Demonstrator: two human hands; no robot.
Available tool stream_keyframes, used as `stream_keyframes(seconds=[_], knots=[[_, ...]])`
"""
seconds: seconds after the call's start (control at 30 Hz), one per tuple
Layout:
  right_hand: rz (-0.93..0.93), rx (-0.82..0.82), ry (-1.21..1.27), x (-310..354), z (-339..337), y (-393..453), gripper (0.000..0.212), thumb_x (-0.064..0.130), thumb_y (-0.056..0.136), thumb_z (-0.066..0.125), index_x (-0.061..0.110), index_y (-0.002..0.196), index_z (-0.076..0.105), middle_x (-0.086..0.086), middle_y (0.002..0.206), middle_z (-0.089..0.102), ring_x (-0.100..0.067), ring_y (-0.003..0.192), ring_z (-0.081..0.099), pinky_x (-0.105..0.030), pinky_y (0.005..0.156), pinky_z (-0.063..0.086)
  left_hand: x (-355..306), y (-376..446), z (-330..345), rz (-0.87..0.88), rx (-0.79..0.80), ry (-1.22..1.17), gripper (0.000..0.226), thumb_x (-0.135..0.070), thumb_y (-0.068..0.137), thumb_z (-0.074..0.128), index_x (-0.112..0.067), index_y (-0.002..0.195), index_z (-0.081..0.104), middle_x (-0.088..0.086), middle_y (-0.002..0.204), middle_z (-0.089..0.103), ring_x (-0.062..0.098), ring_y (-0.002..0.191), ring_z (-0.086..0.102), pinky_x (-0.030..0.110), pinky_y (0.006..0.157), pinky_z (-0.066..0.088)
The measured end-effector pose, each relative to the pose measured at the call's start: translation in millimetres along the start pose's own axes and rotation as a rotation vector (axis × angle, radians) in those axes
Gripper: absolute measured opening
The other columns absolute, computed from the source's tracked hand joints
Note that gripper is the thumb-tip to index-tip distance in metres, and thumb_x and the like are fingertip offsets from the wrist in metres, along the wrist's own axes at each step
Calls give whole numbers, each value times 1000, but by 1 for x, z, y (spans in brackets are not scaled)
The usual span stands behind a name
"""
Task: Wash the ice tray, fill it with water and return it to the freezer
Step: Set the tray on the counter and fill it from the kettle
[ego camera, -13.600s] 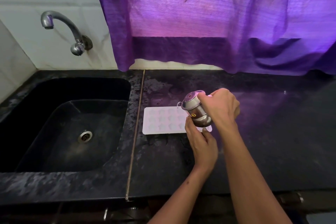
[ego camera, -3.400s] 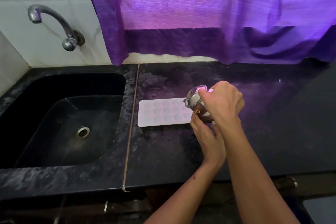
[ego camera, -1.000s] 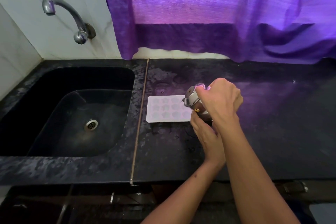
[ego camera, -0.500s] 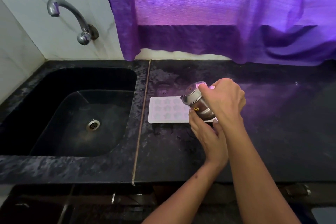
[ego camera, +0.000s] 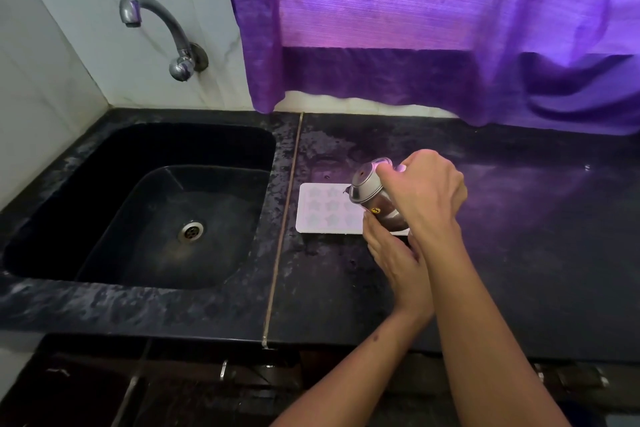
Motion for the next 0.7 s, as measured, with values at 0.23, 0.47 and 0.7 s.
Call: stream_keyframes(seconds=[0.23, 0.47, 0.7], knots=[[-17, -4, -28, 4, 2, -2, 32, 38, 87, 54, 9, 77, 65, -6, 75, 63, -26, 70, 51, -29, 62, 34, 5, 3, 3, 3, -1, 35, 78, -25, 82, 66, -22, 146, 23, -3, 145, 33, 14, 127, 41, 40, 104, 39], [-7, -6, -19, 3, 3, -2, 34, 38, 86, 54, 8, 74, 64, -5, 70, 60, -27, 68, 51, -30, 62, 34, 12, 4, 5, -21, -2, 22, 78, -31, 82, 64, -35, 144, 19, -5, 144, 33, 19, 124, 46, 45, 100, 43], [2, 2, -44, 2, 4, -2, 33, 39, 88, 54, 10, 78, 65, -4, 73, 59, -25, 70, 49, -30, 63, 33, 18, 5, 5, -87, 3, 6, 69, -25, 92, 57, -34, 147, 16, -11, 148, 29, 12, 126, 41, 34, 103, 39]])
Point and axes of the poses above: each hand's wrist, its own y-axis towards the middle knuckle, its own z-axis out of the palm, x = y × z, the point moved 10 cm from there along y, towards the middle knuckle
